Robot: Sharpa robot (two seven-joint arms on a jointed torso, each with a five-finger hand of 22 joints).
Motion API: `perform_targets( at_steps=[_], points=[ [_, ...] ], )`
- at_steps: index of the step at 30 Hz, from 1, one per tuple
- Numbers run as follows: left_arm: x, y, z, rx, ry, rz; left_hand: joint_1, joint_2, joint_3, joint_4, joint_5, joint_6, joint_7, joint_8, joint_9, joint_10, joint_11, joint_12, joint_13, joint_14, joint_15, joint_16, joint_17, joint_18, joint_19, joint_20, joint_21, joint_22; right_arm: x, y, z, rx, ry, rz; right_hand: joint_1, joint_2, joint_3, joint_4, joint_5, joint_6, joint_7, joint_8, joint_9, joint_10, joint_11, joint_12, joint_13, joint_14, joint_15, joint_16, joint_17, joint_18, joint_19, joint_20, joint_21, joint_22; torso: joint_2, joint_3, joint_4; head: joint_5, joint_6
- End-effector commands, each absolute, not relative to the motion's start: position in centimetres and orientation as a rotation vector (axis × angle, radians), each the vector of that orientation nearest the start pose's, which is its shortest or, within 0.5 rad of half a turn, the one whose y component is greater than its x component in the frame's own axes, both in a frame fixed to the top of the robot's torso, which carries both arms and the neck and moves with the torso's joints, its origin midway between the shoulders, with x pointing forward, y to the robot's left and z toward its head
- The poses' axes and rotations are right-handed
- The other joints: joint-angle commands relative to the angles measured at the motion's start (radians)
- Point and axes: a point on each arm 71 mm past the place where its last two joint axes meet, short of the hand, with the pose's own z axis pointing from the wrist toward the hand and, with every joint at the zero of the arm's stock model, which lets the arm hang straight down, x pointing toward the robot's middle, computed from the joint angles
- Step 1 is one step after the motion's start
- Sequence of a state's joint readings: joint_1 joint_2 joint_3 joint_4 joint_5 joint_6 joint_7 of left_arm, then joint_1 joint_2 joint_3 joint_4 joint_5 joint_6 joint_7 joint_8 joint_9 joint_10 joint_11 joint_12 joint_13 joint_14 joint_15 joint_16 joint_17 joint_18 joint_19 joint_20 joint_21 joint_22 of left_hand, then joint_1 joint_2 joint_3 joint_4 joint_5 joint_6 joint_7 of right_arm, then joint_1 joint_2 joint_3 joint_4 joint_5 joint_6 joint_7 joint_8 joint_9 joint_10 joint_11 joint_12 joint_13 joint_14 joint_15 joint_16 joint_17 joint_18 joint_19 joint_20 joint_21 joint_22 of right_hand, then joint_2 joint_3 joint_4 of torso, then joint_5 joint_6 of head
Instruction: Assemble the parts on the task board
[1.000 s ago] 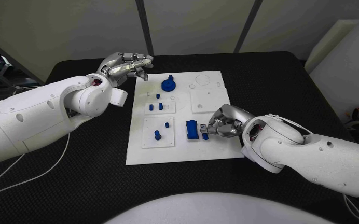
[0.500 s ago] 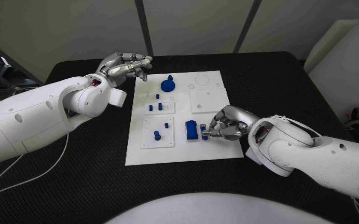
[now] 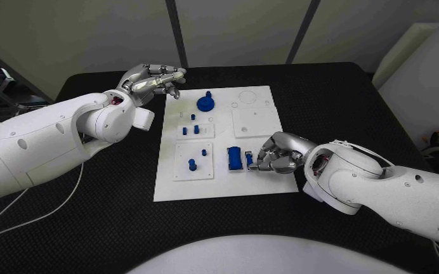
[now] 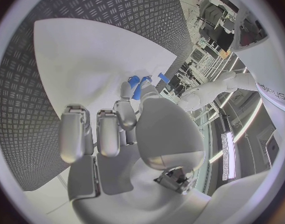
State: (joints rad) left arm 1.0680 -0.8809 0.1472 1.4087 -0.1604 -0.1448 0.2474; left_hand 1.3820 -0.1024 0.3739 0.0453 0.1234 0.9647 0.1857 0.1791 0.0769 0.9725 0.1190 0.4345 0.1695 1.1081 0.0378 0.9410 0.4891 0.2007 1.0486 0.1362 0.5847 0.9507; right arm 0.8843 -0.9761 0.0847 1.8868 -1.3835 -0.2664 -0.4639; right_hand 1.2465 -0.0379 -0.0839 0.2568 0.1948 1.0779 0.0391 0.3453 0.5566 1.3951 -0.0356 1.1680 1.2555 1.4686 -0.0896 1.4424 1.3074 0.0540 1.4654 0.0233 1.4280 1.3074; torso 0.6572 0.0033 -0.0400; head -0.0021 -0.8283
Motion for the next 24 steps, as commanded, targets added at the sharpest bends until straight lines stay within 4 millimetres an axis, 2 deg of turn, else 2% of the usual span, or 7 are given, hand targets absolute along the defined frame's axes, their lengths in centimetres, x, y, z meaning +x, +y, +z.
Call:
perform_targets(
  at_steps=[1,10,21,24],
  points=[
    [50.43,25.76,-18.96,-1.102,1.507,-1.509,0.002,0.010,-0.006,0.000,0.007,-0.006,-0.001,0.007,-0.001,-0.007,-0.003,0.004,0.002,-0.007,0.003,-0.005,-0.002,-0.018,0.005,0.004,-0.004,-0.001,37.22,-17.82,-24.93,0.130,2.035,0.633,0.007,0.001,-0.004,-0.002,-0.001,0.000,0.003,0.004,0.002,0.003,0.007,0.002,0.002,0.068,-0.002,0.004,0.088,-0.007,0.014,-0.003,0.004,0.063,0.000,-0.0002,-0.0007,0.001,-0.002],
    [50.42,25.74,-18.96,-1.102,1.508,-1.510,0.002,0.010,-0.006,0.000,0.007,-0.006,-0.001,0.007,-0.001,-0.007,-0.003,0.004,0.002,-0.007,0.003,-0.005,-0.002,-0.018,0.005,0.004,-0.004,-0.001,37.53,-17.73,-25.11,0.118,2.028,0.619,0.011,0.004,-0.004,-0.003,-0.001,0.000,0.003,0.005,0.002,0.003,0.006,0.001,0.002,0.068,-0.002,0.004,0.087,-0.007,0.014,-0.003,0.004,0.063,0.000,-0.0001,0.0010,0.001,-0.005],
    [50.41,25.74,-18.97,-1.102,1.508,-1.510,0.002,0.010,-0.006,0.000,0.007,-0.006,-0.001,0.007,-0.001,-0.007,-0.003,0.004,0.002,-0.007,0.003,-0.005,-0.002,-0.018,0.005,0.004,-0.004,-0.001,37.92,-17.73,-25.25,0.125,2.009,0.610,0.025,0.014,-0.006,-0.009,-0.002,0.000,0.001,0.006,0.004,0.004,0.005,0.004,0.005,0.068,-0.003,0.005,0.089,-0.007,0.015,-0.004,0.004,0.064,0.000,0.0001,-0.0003,0.003,-0.005],
    [50.40,25.75,-18.97,-1.102,1.508,-1.510,0.002,0.010,-0.006,0.000,0.007,-0.006,-0.001,0.007,-0.001,-0.007,-0.003,0.004,0.002,-0.007,0.003,-0.005,-0.002,-0.018,0.005,0.004,-0.004,-0.001,38.03,-17.78,-25.33,0.124,2.010,0.607,0.023,0.018,-0.010,-0.006,-0.004,0.001,0.002,0.007,0.004,0.005,0.005,0.006,0.006,0.069,-0.003,0.006,0.090,-0.007,0.015,-0.004,0.005,0.065,0.000,-0.0003,0.0013,0.001,-0.005]
  ],
)
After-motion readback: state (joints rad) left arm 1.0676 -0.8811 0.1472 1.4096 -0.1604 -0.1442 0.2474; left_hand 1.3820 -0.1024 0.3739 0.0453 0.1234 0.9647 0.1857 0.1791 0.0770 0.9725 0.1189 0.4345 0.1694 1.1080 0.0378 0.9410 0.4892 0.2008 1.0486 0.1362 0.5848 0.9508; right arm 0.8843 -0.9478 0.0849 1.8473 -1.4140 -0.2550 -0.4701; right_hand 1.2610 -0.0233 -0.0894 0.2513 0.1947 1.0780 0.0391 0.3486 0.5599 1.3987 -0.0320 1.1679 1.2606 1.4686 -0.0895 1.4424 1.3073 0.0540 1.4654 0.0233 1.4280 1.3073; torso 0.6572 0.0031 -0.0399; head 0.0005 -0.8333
